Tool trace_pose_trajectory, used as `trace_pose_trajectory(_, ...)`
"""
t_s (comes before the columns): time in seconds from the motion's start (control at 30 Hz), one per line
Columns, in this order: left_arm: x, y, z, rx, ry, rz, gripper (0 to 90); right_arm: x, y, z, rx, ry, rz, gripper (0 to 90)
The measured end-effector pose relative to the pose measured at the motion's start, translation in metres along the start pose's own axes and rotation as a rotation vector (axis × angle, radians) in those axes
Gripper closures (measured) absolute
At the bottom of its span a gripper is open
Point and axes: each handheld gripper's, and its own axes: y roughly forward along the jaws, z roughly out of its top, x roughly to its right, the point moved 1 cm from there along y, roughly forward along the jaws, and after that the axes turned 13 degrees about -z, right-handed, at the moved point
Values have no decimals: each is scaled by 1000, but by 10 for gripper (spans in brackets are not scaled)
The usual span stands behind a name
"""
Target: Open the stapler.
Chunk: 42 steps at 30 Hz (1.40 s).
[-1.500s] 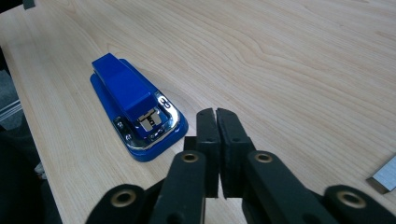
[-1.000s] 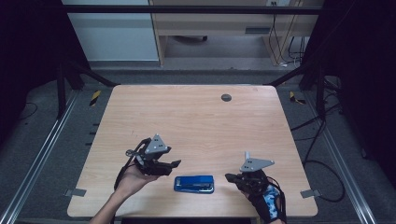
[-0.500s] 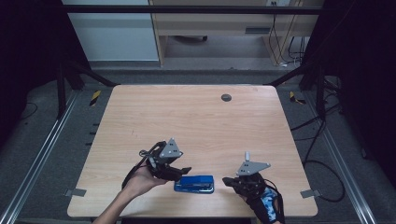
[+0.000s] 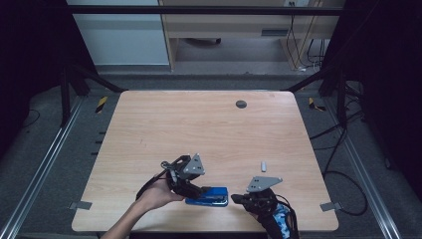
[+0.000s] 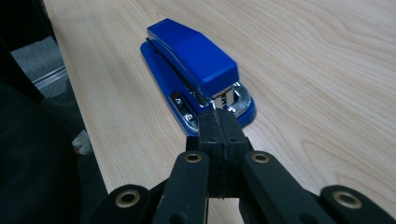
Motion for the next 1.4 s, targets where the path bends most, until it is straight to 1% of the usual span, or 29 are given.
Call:
trace_pose_trajectory(0.17,0,10,3,-40,9,-14,437,-3,2,1,6,-2,15,900)
trace_pose_trajectory(0.23,0,14,5,-58,20,-22,441,-3,3,1,5,-5,16,900)
trace_pose_trajectory(0.5,1,25,8,-79,41,-45,457,-6,7,1,2,-15,27,900)
trace_pose_trajectory(0.6,1,27,7,-97,49,-58,468,-7,9,1,-4,-19,26,900)
trace_pose_trajectory(0.7,1,31,5,-113,62,-60,472,-8,11,2,-4,-27,29,900)
trace_pose_trajectory(0.77,1,34,4,-109,55,-68,475,-8,11,2,-5,-26,28,900)
trace_pose_trajectory(0.8,1,35,4,-117,60,-70,477,-8,11,2,-5,-25,28,900)
trace_pose_trajectory(0.83,1,37,3,-115,55,-72,478,-8,11,2,-3,-24,28,900)
trace_pose_trajectory(0.9,-1,40,2,-134,63,-71,478,-8,12,2,-5,-25,29,900)
trace_pose_trajectory(1.0,-2,44,1,-135,51,-76,483,-9,14,3,-10,-28,32,900)
trace_pose_trajectory(1.17,-4,49,1,-153,50,-78,514,-10,18,3,-28,-43,36,900)
trace_pose_trajectory(1.23,-5,51,1,-165,50,-90,527,-11,19,3,-29,-45,36,900)
trace_pose_trajectory(1.4,-6,54,1,-185,55,-99,544,-11,21,4,-34,-48,32,900)
